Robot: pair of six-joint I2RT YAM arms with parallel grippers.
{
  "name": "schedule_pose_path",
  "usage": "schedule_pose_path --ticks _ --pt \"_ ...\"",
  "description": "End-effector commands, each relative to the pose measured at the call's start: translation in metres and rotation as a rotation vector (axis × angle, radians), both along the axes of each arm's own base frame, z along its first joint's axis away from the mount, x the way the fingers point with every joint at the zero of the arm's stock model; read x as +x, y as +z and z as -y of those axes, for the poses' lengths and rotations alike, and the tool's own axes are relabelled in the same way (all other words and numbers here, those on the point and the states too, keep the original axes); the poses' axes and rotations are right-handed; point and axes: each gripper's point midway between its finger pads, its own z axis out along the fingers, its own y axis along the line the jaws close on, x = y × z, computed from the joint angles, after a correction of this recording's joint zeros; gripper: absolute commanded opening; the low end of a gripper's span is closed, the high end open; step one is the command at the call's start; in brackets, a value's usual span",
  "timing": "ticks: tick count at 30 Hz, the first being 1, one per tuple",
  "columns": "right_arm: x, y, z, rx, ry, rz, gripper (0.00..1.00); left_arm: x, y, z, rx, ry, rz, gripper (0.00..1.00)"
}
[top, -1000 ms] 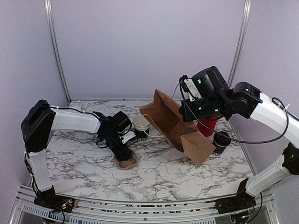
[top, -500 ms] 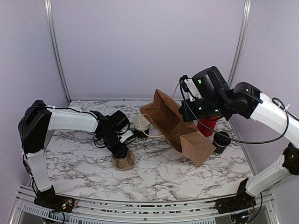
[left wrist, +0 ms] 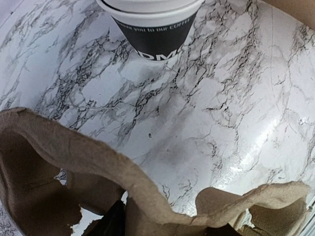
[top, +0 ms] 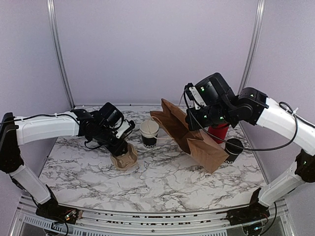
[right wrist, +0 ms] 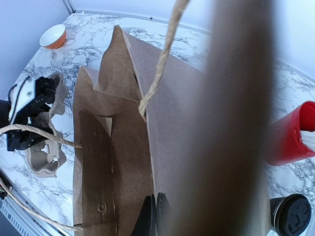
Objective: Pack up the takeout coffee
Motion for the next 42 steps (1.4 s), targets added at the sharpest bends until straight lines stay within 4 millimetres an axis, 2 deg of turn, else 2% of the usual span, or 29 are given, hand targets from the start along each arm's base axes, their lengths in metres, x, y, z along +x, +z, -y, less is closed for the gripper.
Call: schedule_pose_path --ticks 1,8,13,16,18,25,31,36,42 --pt "0.001 0.013 -0.009 0.053 -0.002 0.012 0.0 -0.002 0.036 -0.012 -0.057 0.063 0.057 0.51" --pt "0.002 0.011 -0.022 0.06 0.01 0.013 0.0 -0.012 0.113 -0.019 -0.205 0.1 0.151 0.51" --pt "0.002 0.009 -0.032 0.038 0.008 0.028 0.0 -0.02 0.182 -0.022 -0.33 0.101 0.233 0.51" --pt "0.0 0.011 -0.04 0.041 0.012 0.039 0.0 -0.025 0.215 -0.018 -0.392 0.083 0.263 0.51" --pt "-0.001 0.015 -0.046 0.058 0.02 0.046 0.0 -0.03 0.23 -0.011 -0.419 0.058 0.276 0.51" --pt "-0.001 0.023 -0.052 0.087 0.013 0.062 0.0 -0.049 0.254 0.044 -0.475 -0.059 0.286 0.49" --pt "-0.006 0.024 -0.06 0.13 0.035 0.042 0.0 -0.061 0.275 0.095 -0.608 -0.149 0.276 0.49" --pt "-0.007 0.033 -0.055 0.169 0.011 0.051 0.0 -0.073 0.278 0.122 -0.701 -0.199 0.225 0.49" --pt "-0.008 0.04 -0.048 0.202 -0.013 0.062 0.0 -0.084 0.267 0.143 -0.778 -0.232 0.148 0.49"
